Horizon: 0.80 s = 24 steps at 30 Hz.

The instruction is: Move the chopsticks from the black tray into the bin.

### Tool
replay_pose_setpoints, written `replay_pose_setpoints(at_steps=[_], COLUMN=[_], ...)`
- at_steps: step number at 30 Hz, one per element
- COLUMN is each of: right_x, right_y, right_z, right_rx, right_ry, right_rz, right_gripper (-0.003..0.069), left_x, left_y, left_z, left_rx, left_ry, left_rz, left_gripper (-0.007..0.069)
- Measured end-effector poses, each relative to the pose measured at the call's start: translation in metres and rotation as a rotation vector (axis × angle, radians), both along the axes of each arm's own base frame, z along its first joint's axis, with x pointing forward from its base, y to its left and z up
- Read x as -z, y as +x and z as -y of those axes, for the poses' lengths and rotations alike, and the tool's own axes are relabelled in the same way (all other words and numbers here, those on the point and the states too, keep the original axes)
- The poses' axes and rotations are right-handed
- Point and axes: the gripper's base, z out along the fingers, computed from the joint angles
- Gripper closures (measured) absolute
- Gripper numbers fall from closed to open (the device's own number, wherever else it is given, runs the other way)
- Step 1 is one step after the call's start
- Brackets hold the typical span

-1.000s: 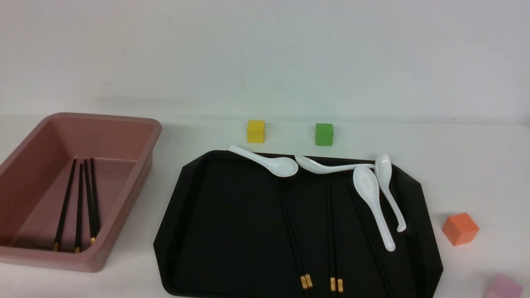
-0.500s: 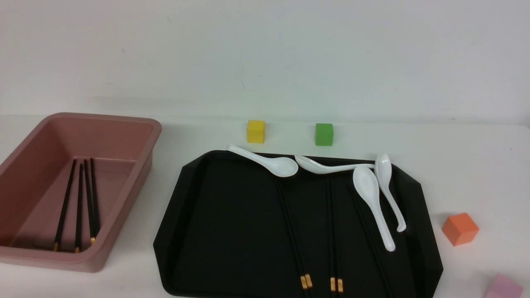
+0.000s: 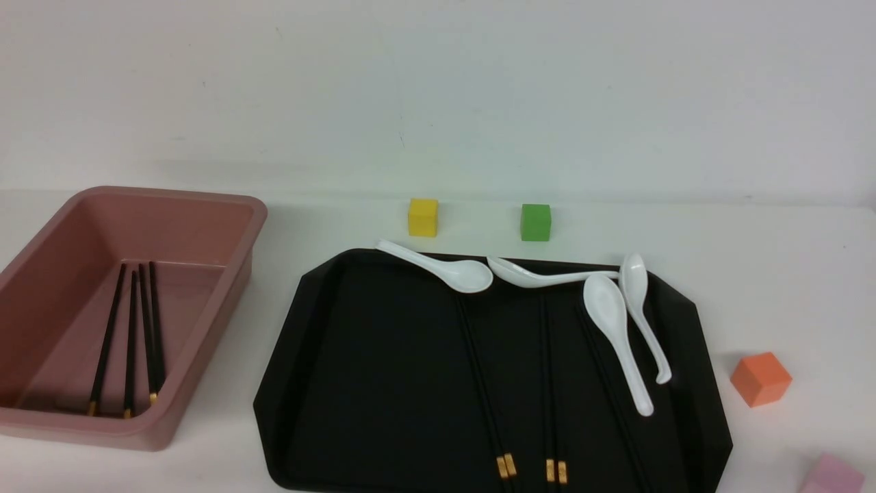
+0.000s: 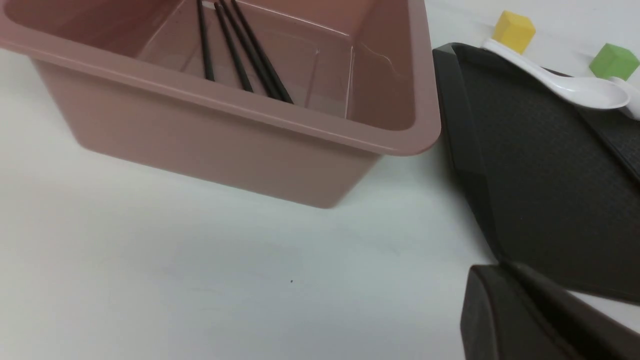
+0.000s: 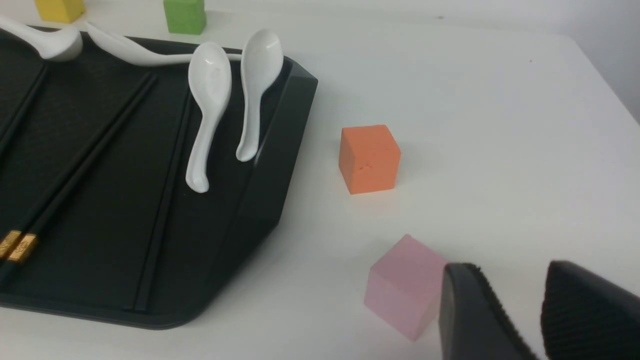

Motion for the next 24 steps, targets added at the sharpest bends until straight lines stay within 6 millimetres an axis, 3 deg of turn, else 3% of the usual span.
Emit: replay_pose_setpoints(at_steps=[24], right_x=[0.0], right_y=[0.0], right_z=[0.0], right_rx=[0.0], right_ry=[0.0], right_rz=[0.0], right_gripper=[0.0419], left_x=[0.0001], left_y=[0.0], left_z=[0.0], left_rx=[0.0], left_ry=[0.0], left_rz=[-0.001], left_gripper=[0.0603])
